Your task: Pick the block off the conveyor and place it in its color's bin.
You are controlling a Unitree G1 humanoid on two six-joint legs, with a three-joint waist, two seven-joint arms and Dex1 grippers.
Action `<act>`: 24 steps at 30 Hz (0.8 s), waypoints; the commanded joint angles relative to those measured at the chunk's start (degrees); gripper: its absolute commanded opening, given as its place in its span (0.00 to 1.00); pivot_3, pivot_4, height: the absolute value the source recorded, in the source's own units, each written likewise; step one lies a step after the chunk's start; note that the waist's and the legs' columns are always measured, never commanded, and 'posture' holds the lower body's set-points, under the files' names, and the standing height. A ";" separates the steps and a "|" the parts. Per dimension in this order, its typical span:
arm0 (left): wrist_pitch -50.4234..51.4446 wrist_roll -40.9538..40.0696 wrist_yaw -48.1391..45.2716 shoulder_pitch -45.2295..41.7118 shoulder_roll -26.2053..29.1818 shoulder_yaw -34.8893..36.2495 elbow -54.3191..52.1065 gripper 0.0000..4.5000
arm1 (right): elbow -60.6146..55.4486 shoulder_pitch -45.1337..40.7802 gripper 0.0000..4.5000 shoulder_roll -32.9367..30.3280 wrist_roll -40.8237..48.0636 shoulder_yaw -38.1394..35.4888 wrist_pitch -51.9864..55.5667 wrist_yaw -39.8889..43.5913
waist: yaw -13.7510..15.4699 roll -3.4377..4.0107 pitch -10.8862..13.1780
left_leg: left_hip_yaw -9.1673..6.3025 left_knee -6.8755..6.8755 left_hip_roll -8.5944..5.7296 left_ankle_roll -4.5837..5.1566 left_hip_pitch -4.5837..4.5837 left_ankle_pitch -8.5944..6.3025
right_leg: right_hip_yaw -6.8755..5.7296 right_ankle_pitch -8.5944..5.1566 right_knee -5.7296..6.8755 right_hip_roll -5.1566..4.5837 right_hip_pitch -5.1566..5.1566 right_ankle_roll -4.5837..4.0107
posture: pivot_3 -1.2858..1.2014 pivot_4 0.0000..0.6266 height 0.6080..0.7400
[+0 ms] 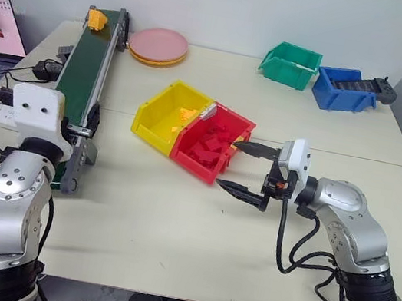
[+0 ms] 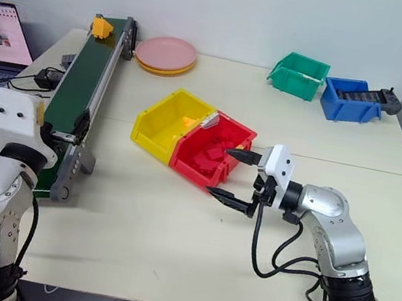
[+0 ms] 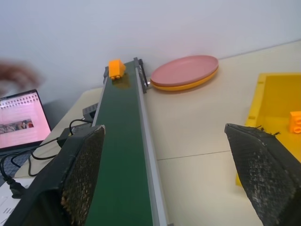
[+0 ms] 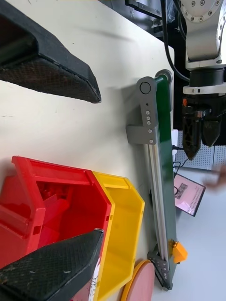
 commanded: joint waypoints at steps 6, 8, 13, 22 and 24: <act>1.11 -0.57 1.10 0.75 0.48 3.02 -1.61 0.94 | -1.24 -1.74 1.00 0.17 0.88 0.23 -0.11 1.09 | -0.01 0.00 0.00 | 0.00 0.00 0.00 0.00 0.00 0.00 | 0.01 0.00 0.00 0.00 0.00 0.00 | 0.52 0.24 1.00; 2.79 -0.93 1.41 0.96 0.37 3.28 -2.08 0.94 | -1.17 -2.12 1.00 0.21 1.32 0.12 0.64 1.10 | -0.02 0.00 0.00 | -0.01 0.00 0.00 0.00 0.00 0.00 | 0.00 0.00 0.00 0.00 0.00 0.00 | 0.52 0.24 1.00; 2.91 -3.99 -1.69 2.45 0.72 3.81 -3.77 0.94 | -0.68 -3.72 1.00 -1.10 1.86 -0.25 5.58 0.89 | -0.03 0.00 0.00 | -0.02 0.00 0.00 0.00 0.00 0.00 | -0.01 0.00 0.01 0.00 0.00 0.00 | 0.52 0.24 1.00; 2.69 -4.31 -2.21 4.13 1.24 4.03 -2.55 0.97 | 0.41 -6.23 1.00 -2.74 3.91 -0.60 6.90 4.73 | -0.04 0.00 0.00 | -0.02 -0.01 0.00 0.00 -0.01 0.00 | -0.01 0.00 -0.01 0.00 -0.01 0.00 | 0.52 0.24 1.00; 3.37 -4.75 -2.13 3.97 1.05 4.01 -2.31 0.97 | 0.39 -7.03 1.00 -2.57 4.20 -1.06 7.30 4.59 | -0.03 0.00 0.00 | -0.01 -0.01 0.00 0.00 -0.01 0.00 | 0.00 0.00 -0.01 0.00 -0.01 0.00 | 0.52 0.24 1.00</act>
